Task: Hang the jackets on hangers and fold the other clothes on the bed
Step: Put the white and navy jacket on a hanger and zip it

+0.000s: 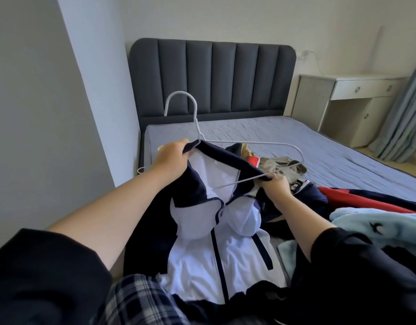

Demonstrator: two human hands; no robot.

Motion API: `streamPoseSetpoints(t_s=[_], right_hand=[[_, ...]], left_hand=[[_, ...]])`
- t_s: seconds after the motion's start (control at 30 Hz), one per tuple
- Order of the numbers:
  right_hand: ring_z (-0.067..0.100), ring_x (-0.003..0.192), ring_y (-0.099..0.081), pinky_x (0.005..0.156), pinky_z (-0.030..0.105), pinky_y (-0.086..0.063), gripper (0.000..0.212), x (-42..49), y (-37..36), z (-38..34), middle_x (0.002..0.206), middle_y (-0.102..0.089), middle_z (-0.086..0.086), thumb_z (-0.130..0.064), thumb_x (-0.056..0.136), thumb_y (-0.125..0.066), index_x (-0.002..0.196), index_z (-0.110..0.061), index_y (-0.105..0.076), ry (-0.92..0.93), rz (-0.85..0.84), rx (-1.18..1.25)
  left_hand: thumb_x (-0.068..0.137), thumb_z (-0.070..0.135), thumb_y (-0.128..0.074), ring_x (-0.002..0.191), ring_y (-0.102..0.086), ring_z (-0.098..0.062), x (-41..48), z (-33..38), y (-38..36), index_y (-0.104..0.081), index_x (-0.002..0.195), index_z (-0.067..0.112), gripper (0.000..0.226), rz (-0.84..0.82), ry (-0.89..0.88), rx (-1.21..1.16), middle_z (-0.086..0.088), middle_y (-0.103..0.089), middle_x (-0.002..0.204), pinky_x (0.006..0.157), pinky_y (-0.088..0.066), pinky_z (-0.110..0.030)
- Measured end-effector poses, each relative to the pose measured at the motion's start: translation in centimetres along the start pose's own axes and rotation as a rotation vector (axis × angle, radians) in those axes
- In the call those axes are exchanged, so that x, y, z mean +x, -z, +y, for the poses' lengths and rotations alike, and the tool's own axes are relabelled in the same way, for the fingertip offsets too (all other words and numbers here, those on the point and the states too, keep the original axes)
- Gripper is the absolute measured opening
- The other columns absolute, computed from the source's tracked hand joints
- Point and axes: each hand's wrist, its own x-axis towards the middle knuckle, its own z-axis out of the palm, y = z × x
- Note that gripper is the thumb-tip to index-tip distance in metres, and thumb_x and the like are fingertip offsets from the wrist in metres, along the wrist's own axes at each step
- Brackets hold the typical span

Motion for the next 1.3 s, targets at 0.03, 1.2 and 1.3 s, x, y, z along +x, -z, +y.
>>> streamPoseSetpoints(t_s=[0.03,1.2,1.3], right_hand=[[0.014,0.058,-0.059,0.057,0.023,-0.050,0.010,0.1,0.5,0.0,0.062,-0.065,0.000,-0.013,0.078,-0.077,0.070,-0.013,-0.071,-0.042,-0.015,0.112],[0.022,0.062,-0.055,0.053,0.027,-0.041,0.026,1.3,3.0,-3.3,0.072,-0.063,0.005,0.004,0.080,-0.048,0.082,-0.011,-0.068,0.139,-0.131,-0.699],[0.018,0.055,-0.051,0.045,0.023,-0.033,0.023,1.1,3.1,-3.8,0.058,-0.053,0.000,0.003,0.080,-0.048,0.078,-0.009,-0.068,0.034,-0.118,-0.613]], left_hand=[[0.097,0.019,-0.047,0.074,-0.050,-0.031,-0.1,-0.5,0.1,-0.049,0.080,0.012,0.019,0.000,-0.006,0.006,-0.003,-0.052,0.070,0.062,-0.034,-0.034],[0.100,0.035,-0.041,0.084,-0.060,-0.036,-3.5,-5.5,-1.6,-0.065,0.108,0.007,0.038,-0.069,-0.101,0.225,-0.015,-0.067,0.087,0.064,-0.039,-0.034],[0.100,0.036,-0.041,0.086,-0.062,-0.037,-4.2,-6.1,-2.5,-0.064,0.112,0.010,0.037,-0.027,-0.136,0.368,-0.015,-0.068,0.089,0.067,-0.045,-0.037]])
